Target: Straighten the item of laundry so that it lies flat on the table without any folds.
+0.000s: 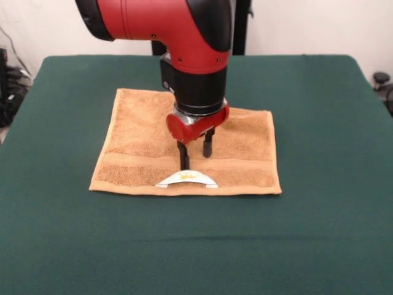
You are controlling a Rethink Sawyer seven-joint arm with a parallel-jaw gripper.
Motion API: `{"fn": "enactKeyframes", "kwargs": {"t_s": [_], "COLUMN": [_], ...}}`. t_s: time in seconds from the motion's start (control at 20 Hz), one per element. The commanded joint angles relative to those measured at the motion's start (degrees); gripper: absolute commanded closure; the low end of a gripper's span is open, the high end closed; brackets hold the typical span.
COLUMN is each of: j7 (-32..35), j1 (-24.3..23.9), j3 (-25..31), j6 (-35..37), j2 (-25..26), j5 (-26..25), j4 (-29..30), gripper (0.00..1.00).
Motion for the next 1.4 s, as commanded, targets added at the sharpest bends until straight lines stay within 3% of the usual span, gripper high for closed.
{"fn": "enactKeyframes", "kwargs": {"t_s": [0.05, 0.4, 0.7, 1.4], "j7": [-0.29, -3.12, -5.71, -4.92], "j1": [-2.87, -3.16, -3.69, -2.66], "j3": [9.17, 11.31, 13.08, 11.57], "j6": [-7.54, 4.59, 9.3, 12.09], "j2": [9.26, 10.61, 11.35, 8.88], "j5": [-4.32, -1.11, -2.71, -5.2], "j4": [-7.24, -17.13, -22.52, -22.38], "gripper": [0.0, 0.0, 0.0, 0.0]}}
